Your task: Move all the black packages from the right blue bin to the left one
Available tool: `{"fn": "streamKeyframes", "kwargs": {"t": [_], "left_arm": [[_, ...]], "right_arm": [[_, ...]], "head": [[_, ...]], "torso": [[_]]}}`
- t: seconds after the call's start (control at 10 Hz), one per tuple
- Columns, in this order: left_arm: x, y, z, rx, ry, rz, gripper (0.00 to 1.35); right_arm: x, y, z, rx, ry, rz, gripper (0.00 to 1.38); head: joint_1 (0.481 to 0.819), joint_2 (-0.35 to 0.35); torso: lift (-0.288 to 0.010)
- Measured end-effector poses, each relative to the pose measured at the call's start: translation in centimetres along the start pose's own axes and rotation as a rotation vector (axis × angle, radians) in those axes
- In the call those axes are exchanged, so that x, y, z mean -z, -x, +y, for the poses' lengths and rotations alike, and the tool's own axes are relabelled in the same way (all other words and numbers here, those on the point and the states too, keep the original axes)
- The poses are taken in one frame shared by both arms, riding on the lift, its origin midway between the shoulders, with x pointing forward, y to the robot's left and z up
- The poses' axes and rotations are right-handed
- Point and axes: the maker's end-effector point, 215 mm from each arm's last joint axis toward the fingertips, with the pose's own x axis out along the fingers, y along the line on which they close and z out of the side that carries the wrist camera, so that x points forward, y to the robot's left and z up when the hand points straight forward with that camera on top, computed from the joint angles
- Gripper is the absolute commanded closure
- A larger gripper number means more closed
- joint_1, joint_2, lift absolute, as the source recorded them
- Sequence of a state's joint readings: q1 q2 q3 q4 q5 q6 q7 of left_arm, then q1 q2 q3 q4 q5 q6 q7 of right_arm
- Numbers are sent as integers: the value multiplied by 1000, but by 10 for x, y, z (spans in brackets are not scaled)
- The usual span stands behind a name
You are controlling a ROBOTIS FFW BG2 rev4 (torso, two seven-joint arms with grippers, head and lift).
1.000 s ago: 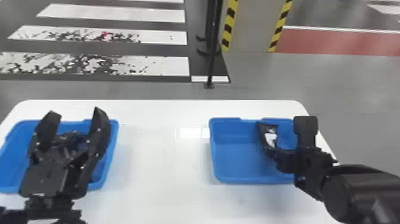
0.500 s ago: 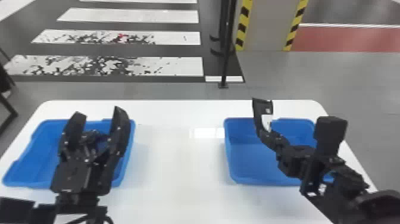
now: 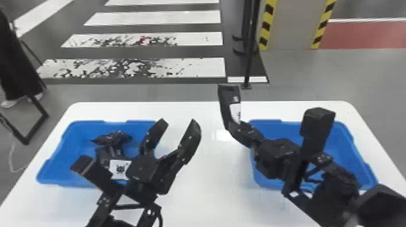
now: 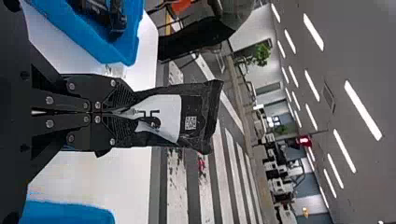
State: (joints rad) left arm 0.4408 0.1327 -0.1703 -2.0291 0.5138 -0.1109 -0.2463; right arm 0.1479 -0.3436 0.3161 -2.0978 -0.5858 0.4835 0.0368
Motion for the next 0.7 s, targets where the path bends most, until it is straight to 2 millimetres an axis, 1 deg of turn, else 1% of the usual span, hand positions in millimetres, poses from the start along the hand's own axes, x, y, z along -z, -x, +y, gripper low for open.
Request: {"fn": "streamKeyframes", "kwargs": {"t": [0.1, 0.3, 0.4, 0.7], "left_arm": [[10, 0, 3, -3, -8, 39, 202], [15, -1, 5, -4, -41, 69, 203], [16, -1, 5, -3, -44, 75, 203], [18, -3, 2, 5, -44, 86, 203]], "right_arm": [[9, -4, 22, -48, -12, 19, 1191], [25, -7, 60, -128, -32, 50, 1191], [31, -9, 73, -157, -37, 64, 1191], [44, -10, 105, -225, -51, 92, 1191]], "head": [[695, 102], [695, 156], [695, 175], [695, 205]], "torso": [[-132], [-132], [-132], [-132]]}}
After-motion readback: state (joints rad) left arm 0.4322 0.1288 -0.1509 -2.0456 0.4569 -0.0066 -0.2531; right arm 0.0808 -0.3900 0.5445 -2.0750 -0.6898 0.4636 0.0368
